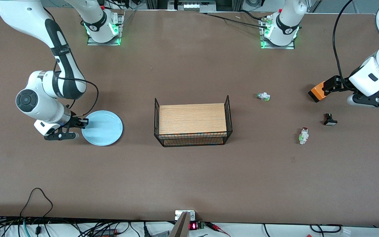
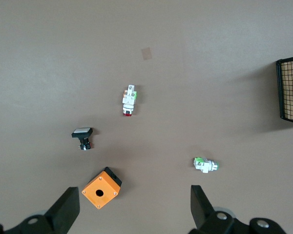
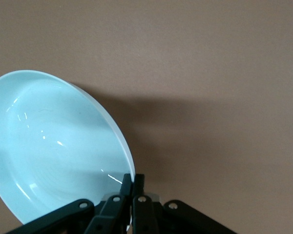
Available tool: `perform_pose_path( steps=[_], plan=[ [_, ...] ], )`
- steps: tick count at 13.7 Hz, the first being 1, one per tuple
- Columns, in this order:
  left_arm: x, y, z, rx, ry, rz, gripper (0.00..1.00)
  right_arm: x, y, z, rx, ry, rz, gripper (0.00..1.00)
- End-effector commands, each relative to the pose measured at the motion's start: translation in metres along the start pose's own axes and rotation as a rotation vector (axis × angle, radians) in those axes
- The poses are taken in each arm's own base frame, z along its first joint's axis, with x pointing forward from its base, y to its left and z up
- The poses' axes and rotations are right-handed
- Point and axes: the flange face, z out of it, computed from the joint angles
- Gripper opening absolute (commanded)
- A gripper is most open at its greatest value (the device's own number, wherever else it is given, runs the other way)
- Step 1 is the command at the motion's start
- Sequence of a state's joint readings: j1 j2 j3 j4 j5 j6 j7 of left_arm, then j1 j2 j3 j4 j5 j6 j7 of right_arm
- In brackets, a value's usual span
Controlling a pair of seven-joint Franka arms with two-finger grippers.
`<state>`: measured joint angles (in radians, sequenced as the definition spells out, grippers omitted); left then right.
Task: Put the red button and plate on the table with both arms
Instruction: 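Lower the plate flat onto the table with the right gripper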
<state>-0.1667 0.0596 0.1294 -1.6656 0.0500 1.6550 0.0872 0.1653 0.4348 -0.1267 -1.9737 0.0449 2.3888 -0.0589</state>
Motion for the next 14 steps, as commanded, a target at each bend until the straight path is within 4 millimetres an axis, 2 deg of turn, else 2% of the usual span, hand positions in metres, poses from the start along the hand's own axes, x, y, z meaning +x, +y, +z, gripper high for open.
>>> perform_pose_path(
  steps=[1,7,9,11,12,14],
  plan=[
    [-0.003,-0.003,-0.007,-0.008,-0.005,-0.006,1.00,0.009,-0.007,0.014,0.020,0.040,-0.019,0.00],
    [-0.009,-0.003,-0.011,-0.011,-0.020,-0.002,1.00,0.013,-0.013,0.045,0.014,0.087,-0.029,0.00],
    [-0.011,-0.023,-0.008,-0.015,-0.029,-0.028,1.00,0.014,-0.015,0.051,0.012,0.105,-0.030,0.00],
    [-0.015,-0.025,-0.007,-0.019,-0.053,-0.032,1.00,0.015,-0.018,0.054,0.010,0.113,-0.032,0.00],
    [-0.021,-0.027,-0.010,-0.022,-0.078,-0.036,1.00,0.016,-0.020,0.052,0.011,0.113,-0.027,0.08],
    [-0.026,-0.036,-0.026,-0.025,-0.080,-0.053,1.00,0.016,-0.021,0.050,0.011,0.115,-0.024,0.30]
  ],
)
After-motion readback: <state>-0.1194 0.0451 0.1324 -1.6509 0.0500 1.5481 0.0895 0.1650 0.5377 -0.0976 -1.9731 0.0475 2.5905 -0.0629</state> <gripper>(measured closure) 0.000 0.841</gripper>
